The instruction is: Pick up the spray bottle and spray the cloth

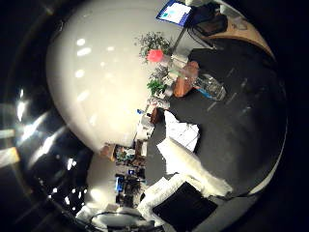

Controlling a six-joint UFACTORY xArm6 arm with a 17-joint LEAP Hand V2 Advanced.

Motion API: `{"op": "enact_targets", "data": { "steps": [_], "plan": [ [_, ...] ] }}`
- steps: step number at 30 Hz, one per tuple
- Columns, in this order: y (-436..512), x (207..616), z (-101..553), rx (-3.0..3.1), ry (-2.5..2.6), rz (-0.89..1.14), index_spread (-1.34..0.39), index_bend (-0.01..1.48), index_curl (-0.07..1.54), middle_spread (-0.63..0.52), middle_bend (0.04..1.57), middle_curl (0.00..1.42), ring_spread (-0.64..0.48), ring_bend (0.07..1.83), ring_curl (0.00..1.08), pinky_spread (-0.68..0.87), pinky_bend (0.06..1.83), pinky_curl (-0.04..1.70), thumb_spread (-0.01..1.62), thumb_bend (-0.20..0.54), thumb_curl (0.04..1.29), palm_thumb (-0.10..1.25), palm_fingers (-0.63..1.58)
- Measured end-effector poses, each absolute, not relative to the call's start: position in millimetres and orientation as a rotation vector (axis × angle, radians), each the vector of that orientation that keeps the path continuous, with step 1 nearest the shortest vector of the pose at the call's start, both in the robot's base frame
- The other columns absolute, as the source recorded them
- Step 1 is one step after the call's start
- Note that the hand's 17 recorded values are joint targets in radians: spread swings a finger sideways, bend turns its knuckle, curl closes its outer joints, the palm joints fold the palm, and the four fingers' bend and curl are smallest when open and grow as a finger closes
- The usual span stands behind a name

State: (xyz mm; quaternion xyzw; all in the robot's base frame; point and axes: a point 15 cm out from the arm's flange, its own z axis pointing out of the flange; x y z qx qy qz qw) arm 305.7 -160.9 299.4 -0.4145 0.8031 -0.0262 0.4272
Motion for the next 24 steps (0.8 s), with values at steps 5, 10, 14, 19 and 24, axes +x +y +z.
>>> {"op": "enact_targets", "data": {
  "steps": [5,10,14,19,24],
  "plan": [
    [-172,307,293,-1.025,2.014,-0.085,-0.18,0.16,0.27,0.13,0.27,0.36,0.17,0.32,0.26,0.35,0.34,0.30,1.14,-0.016,0.28,0.62,0.19],
    [-181,316,293,-0.973,1.991,-0.107,-0.26,0.18,0.30,-0.11,0.55,0.48,-0.07,0.63,0.33,0.07,0.35,0.27,1.16,-0.003,0.30,0.72,0.86],
    [-188,328,300,-0.913,1.931,-0.137,-0.42,0.37,0.45,-0.29,0.67,0.66,-0.26,0.98,0.54,-0.24,0.76,0.47,1.23,0.020,0.30,0.85,1.10],
    [-192,341,313,-0.875,1.839,-0.195,-0.50,0.69,0.75,-0.42,0.89,0.96,-0.33,1.27,0.74,-0.29,1.09,0.76,1.36,0.045,0.29,0.96,0.82],
    [-191,341,310,-0.873,1.838,-0.181,-0.51,0.88,0.97,-0.47,1.05,1.16,-0.34,1.45,0.86,-0.30,1.25,0.98,1.44,0.035,0.28,0.97,0.59]
  ]
}}
